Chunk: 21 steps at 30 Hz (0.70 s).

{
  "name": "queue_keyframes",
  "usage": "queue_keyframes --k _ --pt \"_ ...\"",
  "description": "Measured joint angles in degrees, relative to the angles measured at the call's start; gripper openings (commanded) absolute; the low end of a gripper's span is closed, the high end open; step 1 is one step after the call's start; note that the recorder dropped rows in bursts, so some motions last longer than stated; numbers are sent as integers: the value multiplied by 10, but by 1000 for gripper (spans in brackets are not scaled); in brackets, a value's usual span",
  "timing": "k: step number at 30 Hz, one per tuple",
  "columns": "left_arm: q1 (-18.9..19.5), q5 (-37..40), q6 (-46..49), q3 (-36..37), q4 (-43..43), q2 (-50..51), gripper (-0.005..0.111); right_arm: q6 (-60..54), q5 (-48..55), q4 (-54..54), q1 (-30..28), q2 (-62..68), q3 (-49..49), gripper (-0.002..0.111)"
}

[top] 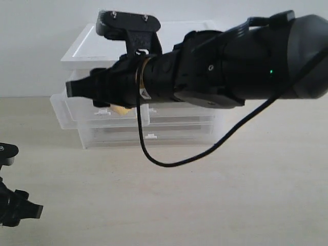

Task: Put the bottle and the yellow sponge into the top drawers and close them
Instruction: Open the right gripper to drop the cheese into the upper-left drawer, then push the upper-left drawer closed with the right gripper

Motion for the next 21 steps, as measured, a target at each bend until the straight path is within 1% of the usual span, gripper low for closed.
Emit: queue_keyframes --k 5,9,12,16,18,21 --pt "0 0 0 0 0 0 56 -5 16 -1 -2 13 -46 48" --pt "0 0 0 0 0 0 56 -7 43 11 2 23 -50 48" --pt "0 0 0 0 0 0 56 -28 117 19 29 14 -50 48" --pt "0 0 0 0 0 0 56 -46 215 21 79 -5 -51 48" --pt "0 0 0 0 0 0 56 -51 236 25 94 -5 -51 48" --pt "0 0 0 0 0 0 56 -51 239 35 103 9 -49 48"
